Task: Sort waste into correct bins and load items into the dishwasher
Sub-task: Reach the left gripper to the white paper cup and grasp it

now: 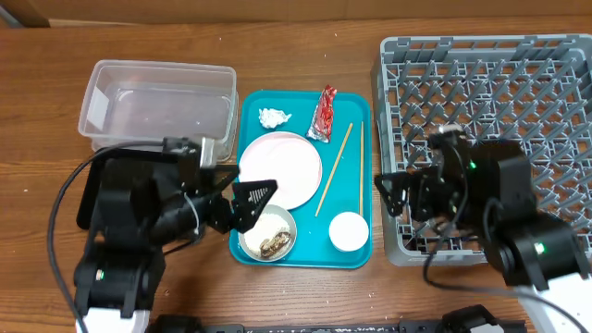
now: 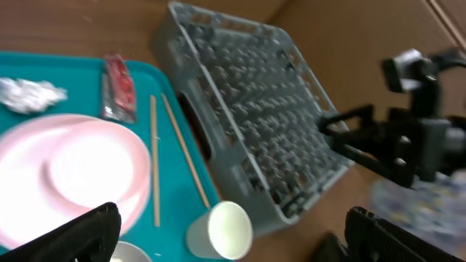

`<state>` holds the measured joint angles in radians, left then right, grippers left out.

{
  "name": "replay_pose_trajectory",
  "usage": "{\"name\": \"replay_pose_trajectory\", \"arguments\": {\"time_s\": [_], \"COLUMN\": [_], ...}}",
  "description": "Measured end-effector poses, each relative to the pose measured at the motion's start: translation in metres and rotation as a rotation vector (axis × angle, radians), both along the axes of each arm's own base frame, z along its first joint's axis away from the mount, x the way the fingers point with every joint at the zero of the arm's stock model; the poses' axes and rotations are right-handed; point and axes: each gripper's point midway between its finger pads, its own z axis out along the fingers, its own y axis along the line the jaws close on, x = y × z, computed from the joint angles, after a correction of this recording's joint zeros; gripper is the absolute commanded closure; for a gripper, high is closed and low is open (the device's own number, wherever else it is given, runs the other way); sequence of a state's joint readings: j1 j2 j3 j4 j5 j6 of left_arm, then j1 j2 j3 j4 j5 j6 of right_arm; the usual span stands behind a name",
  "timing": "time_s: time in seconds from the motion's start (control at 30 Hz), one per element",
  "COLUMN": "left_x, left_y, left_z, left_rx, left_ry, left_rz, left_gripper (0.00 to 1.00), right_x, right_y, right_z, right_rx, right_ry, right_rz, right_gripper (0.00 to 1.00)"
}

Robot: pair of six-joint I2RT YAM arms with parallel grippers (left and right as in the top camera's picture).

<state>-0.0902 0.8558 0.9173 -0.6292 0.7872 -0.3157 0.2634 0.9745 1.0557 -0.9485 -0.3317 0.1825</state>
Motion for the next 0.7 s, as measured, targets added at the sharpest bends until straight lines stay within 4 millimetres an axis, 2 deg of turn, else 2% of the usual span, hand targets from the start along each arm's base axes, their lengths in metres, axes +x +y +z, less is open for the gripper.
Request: {"name": "replay_pose_trajectory", "arguments": {"time_s": [0.1, 0.23, 0.37, 0.4, 0.5, 0.6, 0.7], "left_x": [-0.004, -0.024, -0.048, -0.051, -0.05, -0.04, -0.038], "left_y": [-0.011, -0.042, -0.079, -0.086, -0.106, -0.12, -0.119], "left_z": [-0.019, -0.055, -0.086, -0.094, -0.112, -0.131, -0.162], "left_rx": [0.003, 0.121, 0.319, 0.37, 0.478, 0.539, 0.643], "left_ry": [0.105, 0.219, 0.206, 0.196, 0.144, 0.135, 0.22], "left_rz": [-0.052, -0.142, -0.222, -0.226, -0.214, -0.194, -0.18], "left_gripper": [0.0, 0.0, 0.07, 0.12, 0.28, 0.24, 0.2], "right_x": [0.002, 0.006, 0.013, 0.013, 0.016, 0.017, 0.015], "right_y": [0.007, 0.01, 0.003, 0.0, -0.005, -0.008, -0.01], "right_z": [-0.008, -0.004, -0.002, -0.002, -0.003, -0.004, -0.006], "right_rx": [0.02, 0.05, 0.069, 0.071, 0.077, 0.078, 0.074], "right_ry": [0.046, 0.042, 0.055, 0.062, 0.077, 0.085, 0.102], "right_rz": [0.025, 0.016, -0.091, -0.118, -0.181, -0.212, -0.227], "right_gripper": [0.01, 0.0, 0.0, 0.0, 0.0, 0.0, 0.0]}}
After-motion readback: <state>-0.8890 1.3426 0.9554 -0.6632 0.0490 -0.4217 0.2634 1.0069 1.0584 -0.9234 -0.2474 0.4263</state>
